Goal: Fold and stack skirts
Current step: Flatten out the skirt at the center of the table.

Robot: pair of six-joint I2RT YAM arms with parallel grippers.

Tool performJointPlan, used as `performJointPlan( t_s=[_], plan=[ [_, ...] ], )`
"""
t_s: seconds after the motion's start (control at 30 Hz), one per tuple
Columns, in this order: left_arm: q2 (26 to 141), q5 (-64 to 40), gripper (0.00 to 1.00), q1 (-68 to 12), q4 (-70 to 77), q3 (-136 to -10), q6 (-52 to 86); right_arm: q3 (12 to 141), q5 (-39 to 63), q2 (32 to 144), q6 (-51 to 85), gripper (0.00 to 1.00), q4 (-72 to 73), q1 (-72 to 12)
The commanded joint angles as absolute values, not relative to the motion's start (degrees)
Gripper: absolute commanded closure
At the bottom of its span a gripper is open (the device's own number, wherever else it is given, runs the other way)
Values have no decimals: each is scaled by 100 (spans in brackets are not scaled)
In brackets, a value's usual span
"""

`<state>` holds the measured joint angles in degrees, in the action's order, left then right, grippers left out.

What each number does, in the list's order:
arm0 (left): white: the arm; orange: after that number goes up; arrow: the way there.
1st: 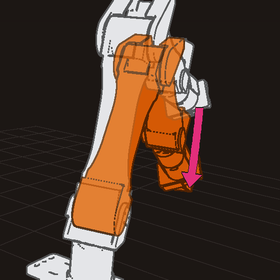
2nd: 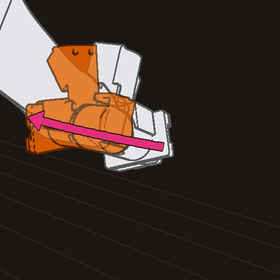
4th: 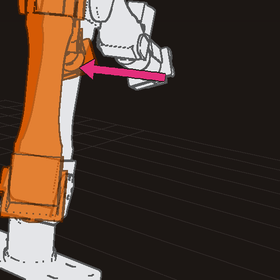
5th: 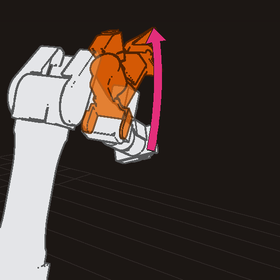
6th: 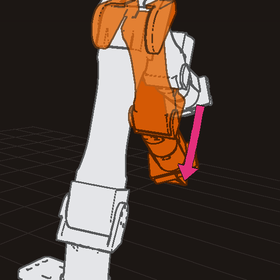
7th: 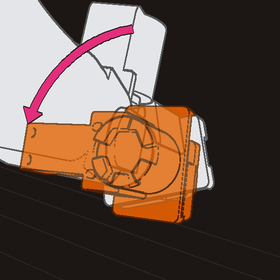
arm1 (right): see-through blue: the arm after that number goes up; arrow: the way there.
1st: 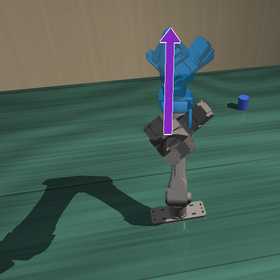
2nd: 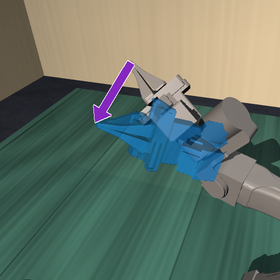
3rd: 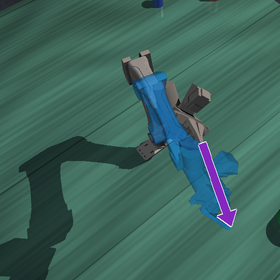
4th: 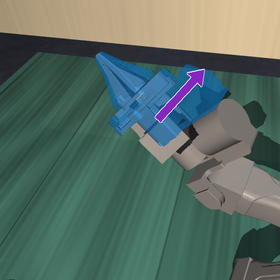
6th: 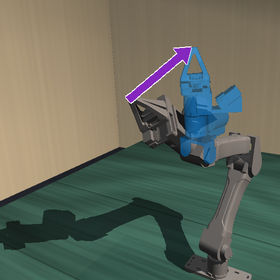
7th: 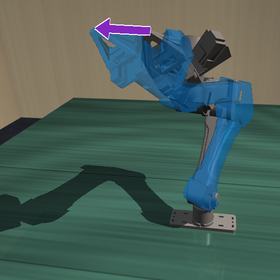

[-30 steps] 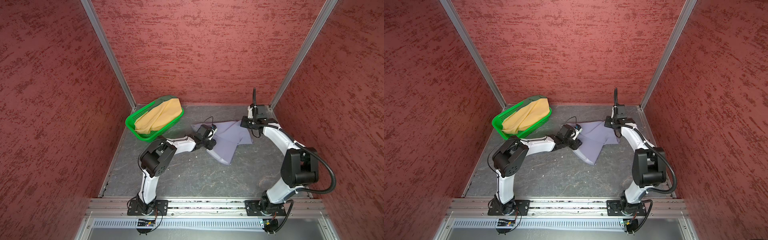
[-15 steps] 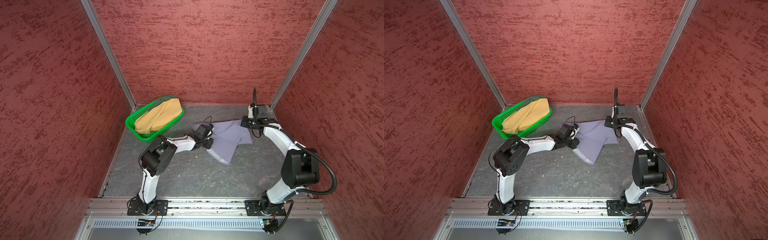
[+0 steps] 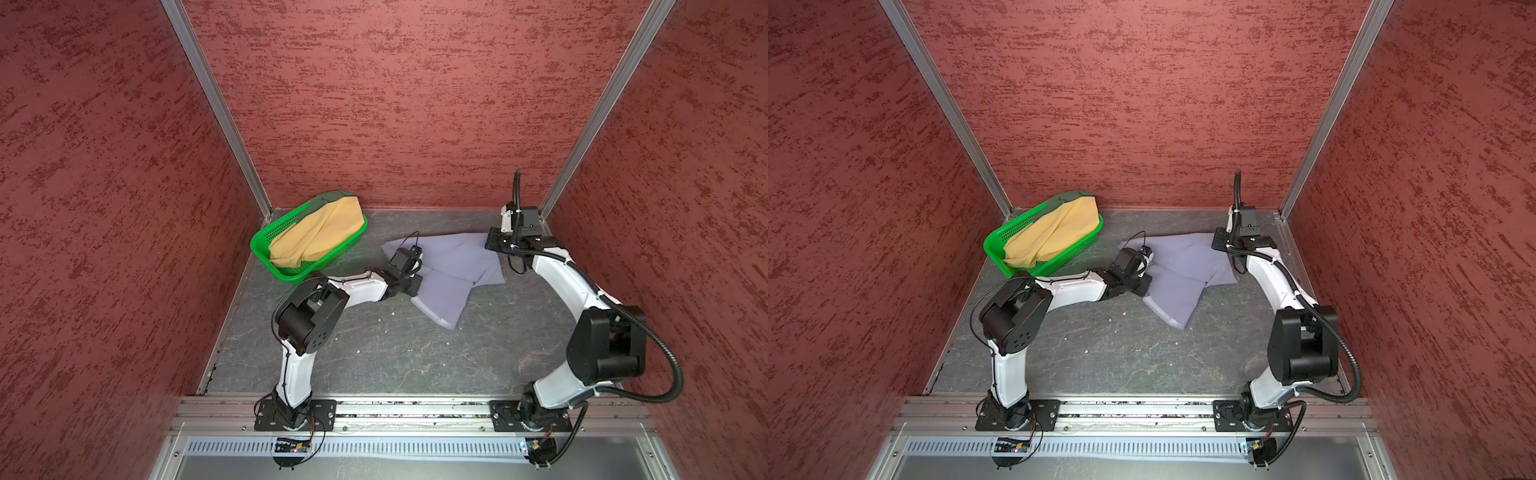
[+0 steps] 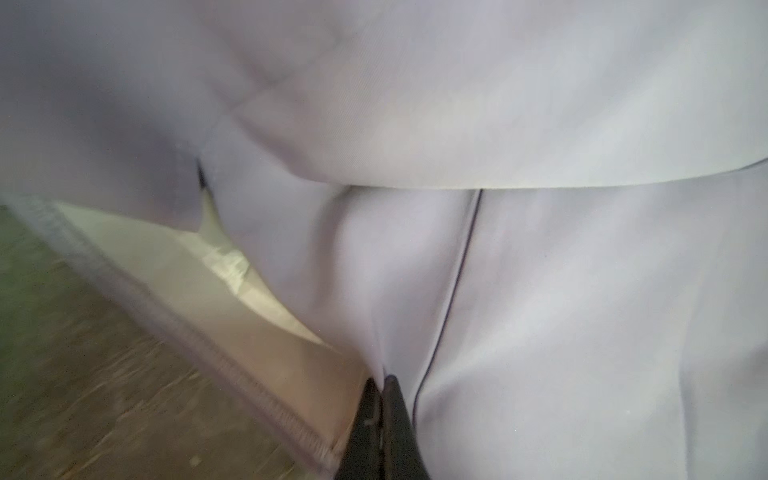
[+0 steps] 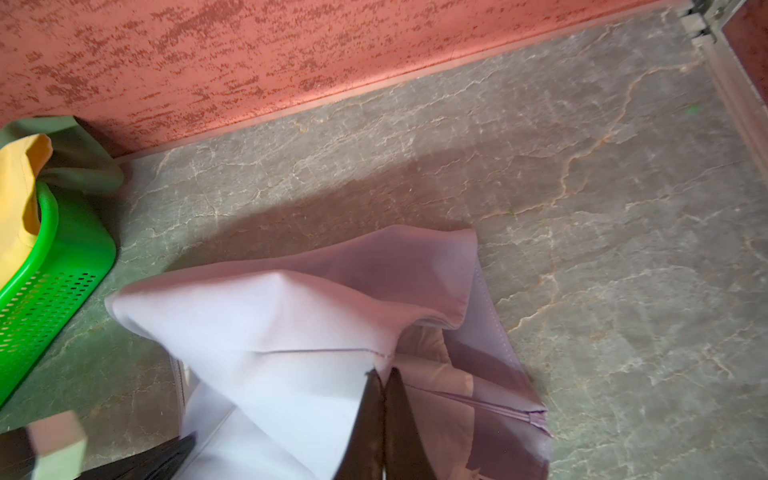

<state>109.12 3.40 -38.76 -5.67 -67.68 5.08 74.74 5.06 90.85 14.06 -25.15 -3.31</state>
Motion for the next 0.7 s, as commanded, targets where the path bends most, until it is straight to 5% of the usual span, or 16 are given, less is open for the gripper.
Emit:
performJointPlan(
  t_s=[0.0, 0.4, 0.67],
  plan=[
    [10141, 952, 100, -3713, -719, -6604, 365, 7750, 444, 8761, 1286, 100, -2444, -240],
    [8193, 1991, 100, -3440, -1704, -6202, -2, 7525, 266, 8355, 1105, 100, -2696, -158],
    [8258, 2025, 100, -3305, -1642, -5623, 267, 6794, 397, 8297, 1166, 100, -2482, -155]
  ],
)
